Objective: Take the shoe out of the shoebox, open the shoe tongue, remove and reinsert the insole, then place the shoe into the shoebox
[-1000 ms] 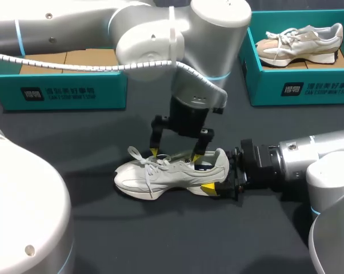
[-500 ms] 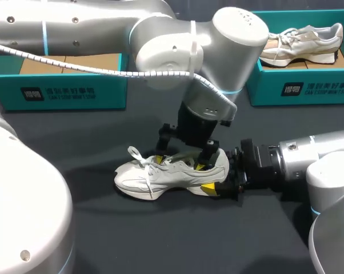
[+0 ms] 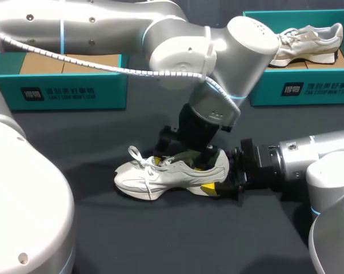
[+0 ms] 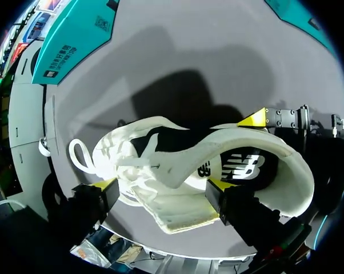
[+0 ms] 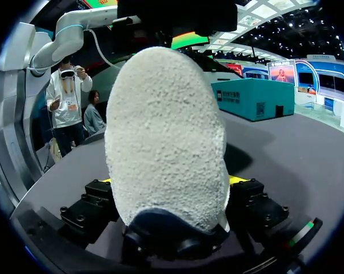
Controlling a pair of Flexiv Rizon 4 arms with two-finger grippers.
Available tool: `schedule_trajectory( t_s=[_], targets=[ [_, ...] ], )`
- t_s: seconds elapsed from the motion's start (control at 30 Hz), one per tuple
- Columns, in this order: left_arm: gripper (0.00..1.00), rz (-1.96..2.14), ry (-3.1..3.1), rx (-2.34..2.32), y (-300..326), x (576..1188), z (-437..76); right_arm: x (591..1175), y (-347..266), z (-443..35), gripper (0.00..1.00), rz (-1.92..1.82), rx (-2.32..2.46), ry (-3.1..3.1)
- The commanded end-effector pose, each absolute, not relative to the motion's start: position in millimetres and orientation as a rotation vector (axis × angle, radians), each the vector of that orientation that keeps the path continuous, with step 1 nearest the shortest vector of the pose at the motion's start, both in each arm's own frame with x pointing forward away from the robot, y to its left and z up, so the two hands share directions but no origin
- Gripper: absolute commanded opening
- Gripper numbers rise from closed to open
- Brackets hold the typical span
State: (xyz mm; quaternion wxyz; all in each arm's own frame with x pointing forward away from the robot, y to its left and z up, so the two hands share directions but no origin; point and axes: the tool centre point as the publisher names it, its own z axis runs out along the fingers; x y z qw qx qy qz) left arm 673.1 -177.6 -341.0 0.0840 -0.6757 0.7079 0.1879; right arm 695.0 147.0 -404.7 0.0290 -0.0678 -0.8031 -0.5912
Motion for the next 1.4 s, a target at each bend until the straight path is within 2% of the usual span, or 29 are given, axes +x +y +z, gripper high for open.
schedule_trajectory(
  t_s=[0.03, 0.57, 0.73, 1.03, 1.2, 1.33, 1.4],
  targets=[
    [1.00, 0.583, 2.103, -2.018, -175, 677, -344, 694, 149, -405, 0.00, -1.819, -0.211, -2.480],
    [1.00, 0.647, 2.073, -2.018, -152, 680, -340, 694, 149, -405, 0.00, -1.819, -0.211, -2.480],
    [0.90, 0.638, 2.071, -2.037, -147, 680, -337, 694, 149, -405, 0.00, -1.819, -0.211, -2.480],
    [0.86, 0.603, 2.091, -2.045, -144, 679, -324, 694, 149, -405, 0.00, -1.819, -0.211, -2.480],
    [0.81, 0.586, 2.101, -2.041, -148, 679, -319, 694, 149, -405, 0.00, -1.819, -0.211, -2.480],
    [0.74, 0.576, 2.112, -2.032, -151, 678, -318, 694, 149, -405, 0.00, -1.819, -0.211, -2.480],
    [0.76, 0.566, 2.124, -2.032, -153, 678, -317, 694, 149, -405, 0.00, -1.819, -0.211, -2.480]
  ],
)
